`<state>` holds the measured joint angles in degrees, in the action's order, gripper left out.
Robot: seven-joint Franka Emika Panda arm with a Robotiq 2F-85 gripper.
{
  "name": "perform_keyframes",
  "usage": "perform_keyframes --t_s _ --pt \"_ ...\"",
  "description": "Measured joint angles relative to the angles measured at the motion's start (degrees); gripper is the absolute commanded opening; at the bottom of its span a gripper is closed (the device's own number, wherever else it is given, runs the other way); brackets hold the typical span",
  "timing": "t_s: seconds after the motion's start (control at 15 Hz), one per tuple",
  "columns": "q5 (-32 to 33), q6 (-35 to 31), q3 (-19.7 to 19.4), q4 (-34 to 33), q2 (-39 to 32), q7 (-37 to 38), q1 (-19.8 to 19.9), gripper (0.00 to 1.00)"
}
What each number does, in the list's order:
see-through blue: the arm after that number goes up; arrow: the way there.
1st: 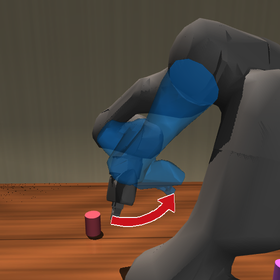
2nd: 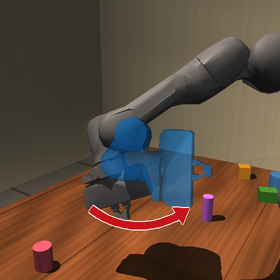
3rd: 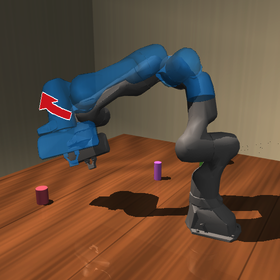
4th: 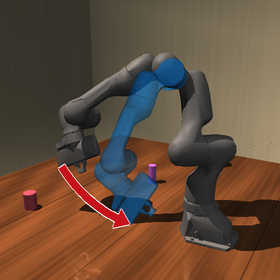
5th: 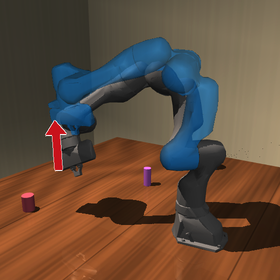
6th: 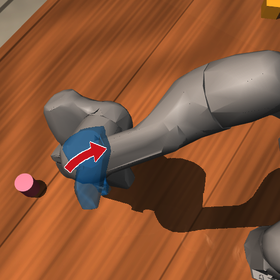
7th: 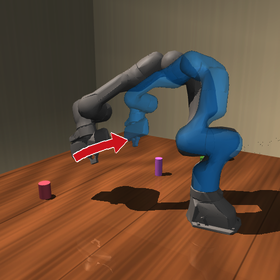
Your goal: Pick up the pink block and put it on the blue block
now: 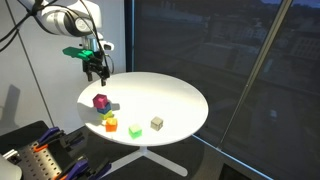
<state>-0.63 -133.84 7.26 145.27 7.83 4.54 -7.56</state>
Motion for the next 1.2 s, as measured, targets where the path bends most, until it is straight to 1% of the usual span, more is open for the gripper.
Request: perform_keyframes --t_s 0.2,0.47,0.87,1.2 --pt "-0.02 4.24 0.0 -0.19 2.29 2.86 0.01 1.0" --pt "-0.2 7.87 0.0 -0.32 5.85 4.54 0.02 1.0" --pt "-0.42 10.65 -0.07 -0.32 10.69 6.0 0.43 1.0" --pt "-0.42 11.89 -0.14 -0.27 14.13 7.77 1.86 1.0"
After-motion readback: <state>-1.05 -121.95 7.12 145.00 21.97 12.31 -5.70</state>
